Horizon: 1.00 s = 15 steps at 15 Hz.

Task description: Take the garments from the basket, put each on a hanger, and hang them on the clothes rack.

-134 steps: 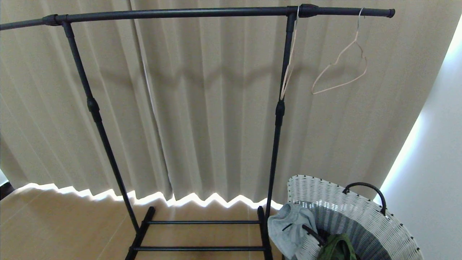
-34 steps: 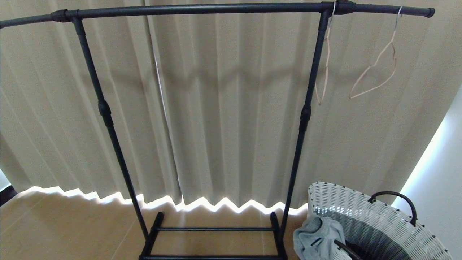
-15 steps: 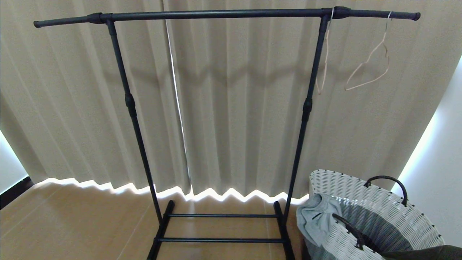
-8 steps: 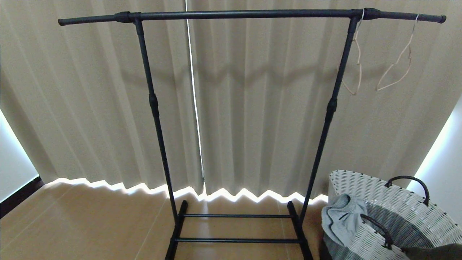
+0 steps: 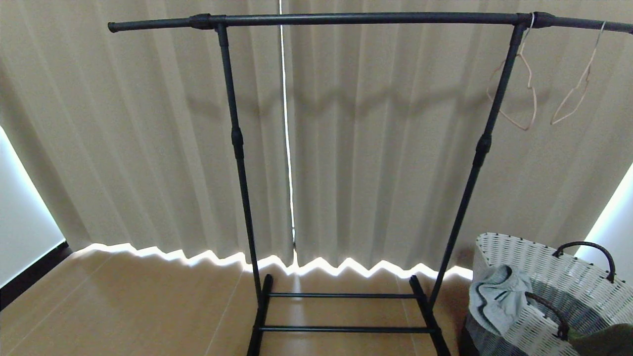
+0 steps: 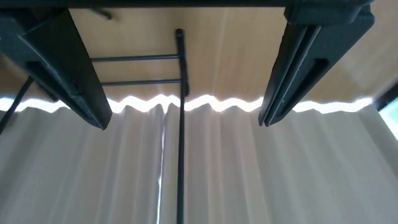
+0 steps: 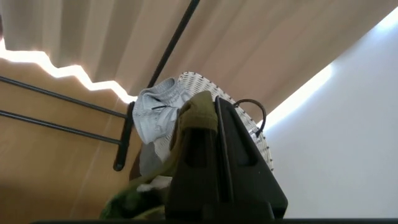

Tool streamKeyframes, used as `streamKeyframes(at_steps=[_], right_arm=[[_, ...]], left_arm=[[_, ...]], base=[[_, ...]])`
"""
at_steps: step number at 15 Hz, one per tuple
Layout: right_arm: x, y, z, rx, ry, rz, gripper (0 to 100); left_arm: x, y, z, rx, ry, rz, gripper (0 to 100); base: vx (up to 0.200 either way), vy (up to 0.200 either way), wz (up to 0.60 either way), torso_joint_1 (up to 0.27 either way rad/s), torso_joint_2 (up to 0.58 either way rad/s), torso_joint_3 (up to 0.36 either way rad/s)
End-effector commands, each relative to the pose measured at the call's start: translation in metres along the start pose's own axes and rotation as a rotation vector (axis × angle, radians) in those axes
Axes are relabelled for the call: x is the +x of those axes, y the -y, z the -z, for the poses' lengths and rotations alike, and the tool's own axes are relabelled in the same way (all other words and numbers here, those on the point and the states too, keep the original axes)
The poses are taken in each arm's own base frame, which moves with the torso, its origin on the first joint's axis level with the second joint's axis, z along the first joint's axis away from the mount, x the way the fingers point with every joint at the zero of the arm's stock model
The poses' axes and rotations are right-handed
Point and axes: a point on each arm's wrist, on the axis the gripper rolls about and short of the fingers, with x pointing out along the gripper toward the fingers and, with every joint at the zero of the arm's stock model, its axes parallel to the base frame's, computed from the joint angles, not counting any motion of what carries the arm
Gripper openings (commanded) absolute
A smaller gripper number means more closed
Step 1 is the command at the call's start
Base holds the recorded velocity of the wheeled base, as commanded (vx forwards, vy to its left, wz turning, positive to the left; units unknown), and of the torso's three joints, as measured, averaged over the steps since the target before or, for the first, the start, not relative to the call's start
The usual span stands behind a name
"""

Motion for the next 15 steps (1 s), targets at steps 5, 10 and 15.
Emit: streamKeyframes(at_steps=[5,10,15], right_arm=[[0.008,0.009,-0.017,-0.001,-0.023,-0.014,0],[0.025,0.032,-0.067,0.122,0.045,-0.104,0],[0.054,0.042,-0.136,0.295,0.172,-0.384,0]], left_arm=[[0.000,0.001,-0.001,0.044,0.018,0.052,100],[-0.010,0.001,-0.064,0.064,0.216,0.293,100],[0.067,0.005,-0.154,-0.064,0.057,0.564,100]], base=[[0.000,0.000,0.00,0.000,0.00,0.000],[0.000,0.000,0.00,0.000,0.00,0.000],[0.000,0.000,0.00,0.000,0.00,0.000]])
